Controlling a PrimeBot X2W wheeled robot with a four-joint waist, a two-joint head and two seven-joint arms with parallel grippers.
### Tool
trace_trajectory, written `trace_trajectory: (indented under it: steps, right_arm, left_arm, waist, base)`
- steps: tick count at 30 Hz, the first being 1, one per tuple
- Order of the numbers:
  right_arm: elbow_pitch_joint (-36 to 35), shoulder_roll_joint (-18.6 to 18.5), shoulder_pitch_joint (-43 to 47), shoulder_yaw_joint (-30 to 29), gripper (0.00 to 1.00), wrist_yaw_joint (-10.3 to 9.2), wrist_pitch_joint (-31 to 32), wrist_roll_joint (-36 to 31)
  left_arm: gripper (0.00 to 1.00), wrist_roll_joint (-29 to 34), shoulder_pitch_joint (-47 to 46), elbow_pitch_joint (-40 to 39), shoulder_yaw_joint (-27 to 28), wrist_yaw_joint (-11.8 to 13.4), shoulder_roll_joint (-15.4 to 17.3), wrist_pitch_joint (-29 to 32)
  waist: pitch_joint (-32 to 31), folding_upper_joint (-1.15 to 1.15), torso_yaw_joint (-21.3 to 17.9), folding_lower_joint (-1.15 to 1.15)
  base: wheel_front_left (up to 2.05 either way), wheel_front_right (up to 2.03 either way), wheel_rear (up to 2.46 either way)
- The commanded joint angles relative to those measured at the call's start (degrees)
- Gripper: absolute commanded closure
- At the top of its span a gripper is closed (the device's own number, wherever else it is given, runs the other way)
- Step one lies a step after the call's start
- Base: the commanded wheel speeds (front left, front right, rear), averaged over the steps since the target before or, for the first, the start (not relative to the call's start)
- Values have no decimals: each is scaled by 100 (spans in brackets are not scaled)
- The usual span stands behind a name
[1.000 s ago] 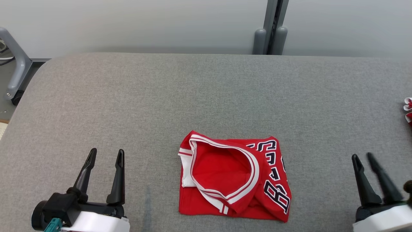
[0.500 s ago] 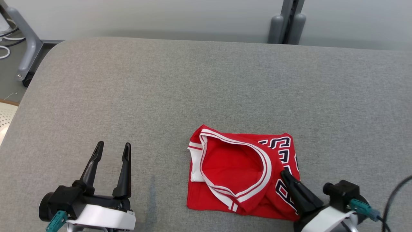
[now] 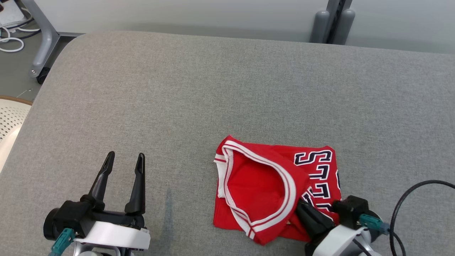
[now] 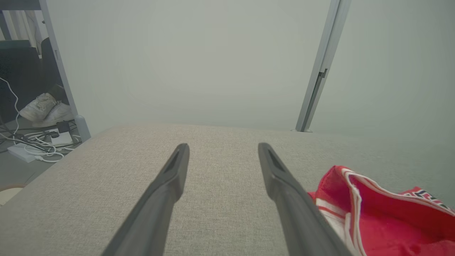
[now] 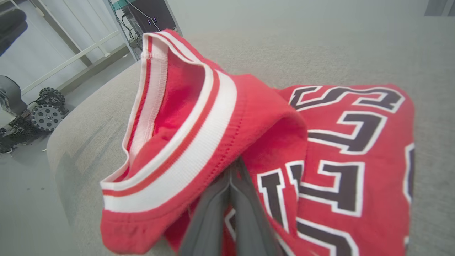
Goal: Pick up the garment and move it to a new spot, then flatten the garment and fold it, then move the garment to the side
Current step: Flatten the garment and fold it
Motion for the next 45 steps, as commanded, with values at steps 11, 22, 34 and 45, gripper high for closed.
trace_trajectory:
  steps: [11,22,34,45]
  right_arm:
    - [18,-19,-487,708,100,-2,266,243]
    - [264,-203,-247,977,100,-2,620,472]
    - [-387,-282,207,532,100,-2,264,445]
    - [-1046,-112,504,-1118,100,-2,-116,-86]
  left_arm:
    - [0,19,-134,35,8,-47,-25,-28]
    - [0,43,-66,21,61,-80,-59,-23]
    - [0,103,56,35,132,-104,-66,-23]
    - [0,149,110,-55,230,-31,-13,-23]
  waist:
    - [36,0,50,0]
    - [34,0,49,0]
    - [-151,0,-143,0]
    - [-347,0,-335,0]
  base:
    - [0,0,0]
    - [0,0,0]
    - [0,0,0]
    - [0,0,0]
